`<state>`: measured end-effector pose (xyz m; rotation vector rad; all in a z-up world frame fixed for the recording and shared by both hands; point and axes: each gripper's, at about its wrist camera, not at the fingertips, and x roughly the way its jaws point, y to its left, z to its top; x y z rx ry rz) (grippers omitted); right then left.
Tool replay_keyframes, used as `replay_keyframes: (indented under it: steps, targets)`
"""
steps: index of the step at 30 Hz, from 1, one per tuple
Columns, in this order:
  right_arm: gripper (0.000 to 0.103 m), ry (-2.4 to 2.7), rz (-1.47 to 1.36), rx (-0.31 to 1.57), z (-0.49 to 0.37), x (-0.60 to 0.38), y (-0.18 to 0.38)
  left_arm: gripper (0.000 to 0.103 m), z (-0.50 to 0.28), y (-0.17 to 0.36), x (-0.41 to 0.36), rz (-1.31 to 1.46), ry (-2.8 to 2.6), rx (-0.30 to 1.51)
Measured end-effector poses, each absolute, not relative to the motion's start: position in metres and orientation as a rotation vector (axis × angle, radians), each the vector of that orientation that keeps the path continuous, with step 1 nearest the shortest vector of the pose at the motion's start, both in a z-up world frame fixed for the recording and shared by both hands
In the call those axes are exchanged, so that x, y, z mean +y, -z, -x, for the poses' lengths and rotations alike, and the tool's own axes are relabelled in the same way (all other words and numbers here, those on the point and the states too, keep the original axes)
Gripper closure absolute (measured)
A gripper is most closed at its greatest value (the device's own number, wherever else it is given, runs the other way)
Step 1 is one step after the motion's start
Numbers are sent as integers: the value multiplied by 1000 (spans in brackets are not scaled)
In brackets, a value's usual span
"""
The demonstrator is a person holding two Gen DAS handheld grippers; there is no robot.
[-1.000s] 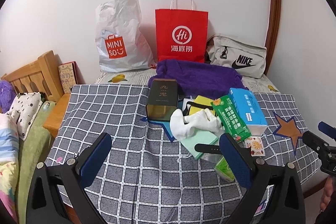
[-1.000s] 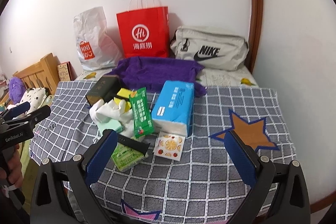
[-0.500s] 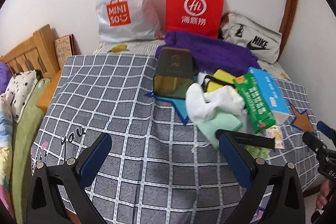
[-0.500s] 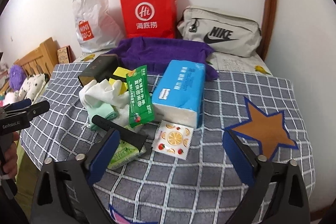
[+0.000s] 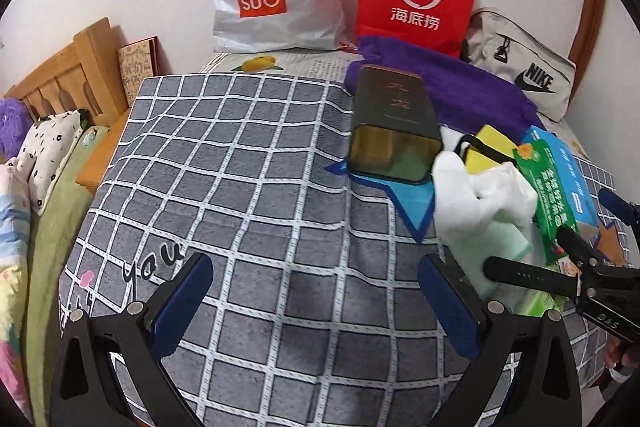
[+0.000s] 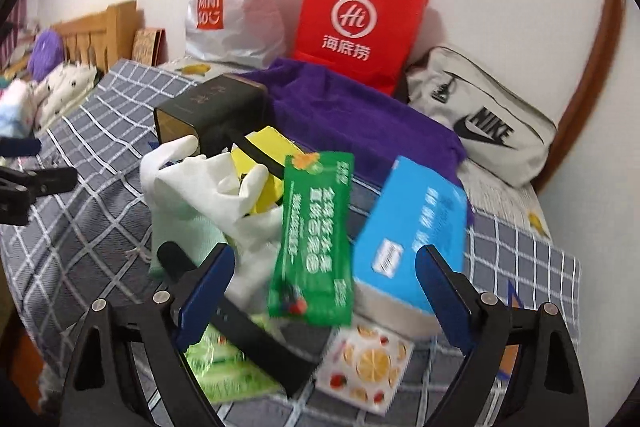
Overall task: Organize soft objects
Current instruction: 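Reach the right gripper to the green snack packet and grasp it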
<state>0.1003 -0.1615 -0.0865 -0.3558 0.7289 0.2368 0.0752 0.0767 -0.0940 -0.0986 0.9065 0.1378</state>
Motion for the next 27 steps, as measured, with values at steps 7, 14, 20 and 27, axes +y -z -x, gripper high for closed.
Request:
replay_keyframes:
  steps: [7,14,20,27]
  targets:
    - [12,-189,419,767,-124,-149,102,0,-86,102,85,121,-118,925]
    - [36,-158,448,772,-134,-148,114,0,-94,111,85,127,-102,952]
    - [82,-245,290,803,-135,-171,96,0,-101,110,80,145,-62,949]
    - [85,-284,270,838,-125,-178,93,0,-107,108,67,129,-32,954]
